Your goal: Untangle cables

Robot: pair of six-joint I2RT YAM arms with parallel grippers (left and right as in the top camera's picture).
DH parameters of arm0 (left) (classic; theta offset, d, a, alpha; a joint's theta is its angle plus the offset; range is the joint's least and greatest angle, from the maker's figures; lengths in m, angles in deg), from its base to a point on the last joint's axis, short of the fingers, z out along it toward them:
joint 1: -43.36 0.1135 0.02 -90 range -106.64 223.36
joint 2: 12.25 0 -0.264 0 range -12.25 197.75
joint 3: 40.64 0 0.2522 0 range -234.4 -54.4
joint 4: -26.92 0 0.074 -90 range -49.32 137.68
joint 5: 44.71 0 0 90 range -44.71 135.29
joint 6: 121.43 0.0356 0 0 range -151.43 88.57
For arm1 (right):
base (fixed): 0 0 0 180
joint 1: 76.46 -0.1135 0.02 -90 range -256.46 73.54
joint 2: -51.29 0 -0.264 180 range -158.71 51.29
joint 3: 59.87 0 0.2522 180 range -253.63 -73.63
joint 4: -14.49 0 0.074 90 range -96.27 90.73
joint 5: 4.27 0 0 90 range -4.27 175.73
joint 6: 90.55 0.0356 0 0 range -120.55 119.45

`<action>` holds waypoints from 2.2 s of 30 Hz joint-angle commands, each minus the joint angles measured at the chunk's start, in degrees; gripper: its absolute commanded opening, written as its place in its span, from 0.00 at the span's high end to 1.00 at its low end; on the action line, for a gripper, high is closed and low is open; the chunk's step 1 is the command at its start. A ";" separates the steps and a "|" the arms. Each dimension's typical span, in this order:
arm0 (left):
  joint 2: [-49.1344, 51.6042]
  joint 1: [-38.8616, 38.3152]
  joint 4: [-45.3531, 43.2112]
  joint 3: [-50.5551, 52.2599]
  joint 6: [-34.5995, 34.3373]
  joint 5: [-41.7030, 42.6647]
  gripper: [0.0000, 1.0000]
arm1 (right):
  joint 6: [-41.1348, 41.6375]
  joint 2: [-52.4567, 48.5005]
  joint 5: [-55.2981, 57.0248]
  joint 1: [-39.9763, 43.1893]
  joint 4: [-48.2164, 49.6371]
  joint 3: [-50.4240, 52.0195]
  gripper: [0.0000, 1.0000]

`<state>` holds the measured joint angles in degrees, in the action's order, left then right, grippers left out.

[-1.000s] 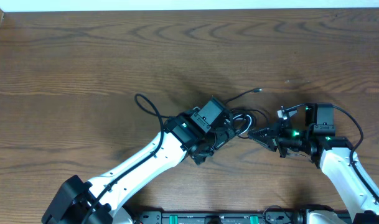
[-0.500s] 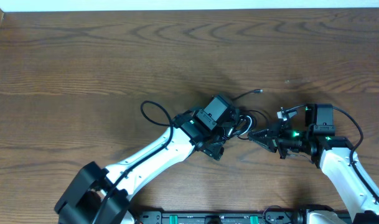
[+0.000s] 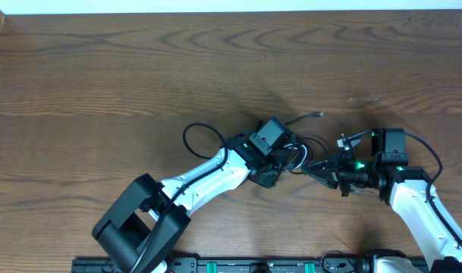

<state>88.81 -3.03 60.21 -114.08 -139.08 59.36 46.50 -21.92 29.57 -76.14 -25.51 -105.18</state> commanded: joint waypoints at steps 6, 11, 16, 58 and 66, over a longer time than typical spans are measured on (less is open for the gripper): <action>0.33 1.64 -0.94 -0.13 8.87 -17.05 0.92 | -12.20 0.74 0.20 0.48 -5.14 -1.07 0.99; -1.79 6.19 -10.73 -0.13 19.63 -12.04 0.92 | -16.52 0.74 15.30 0.48 -13.60 -1.07 0.99; -4.81 10.10 -15.65 -0.13 24.72 -9.97 0.92 | -19.08 0.74 24.46 0.48 -18.23 -1.07 0.99; -20.04 21.86 -11.82 -0.13 90.49 31.36 0.92 | -33.18 6.12 39.93 0.50 -27.08 -10.36 0.23; -20.04 21.84 -11.87 -0.13 90.49 32.98 0.92 | -35.95 13.51 19.47 0.44 -22.91 -12.11 0.16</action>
<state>69.62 18.52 48.43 -113.69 -49.54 89.78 13.25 -9.86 61.06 -76.14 -49.44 -116.41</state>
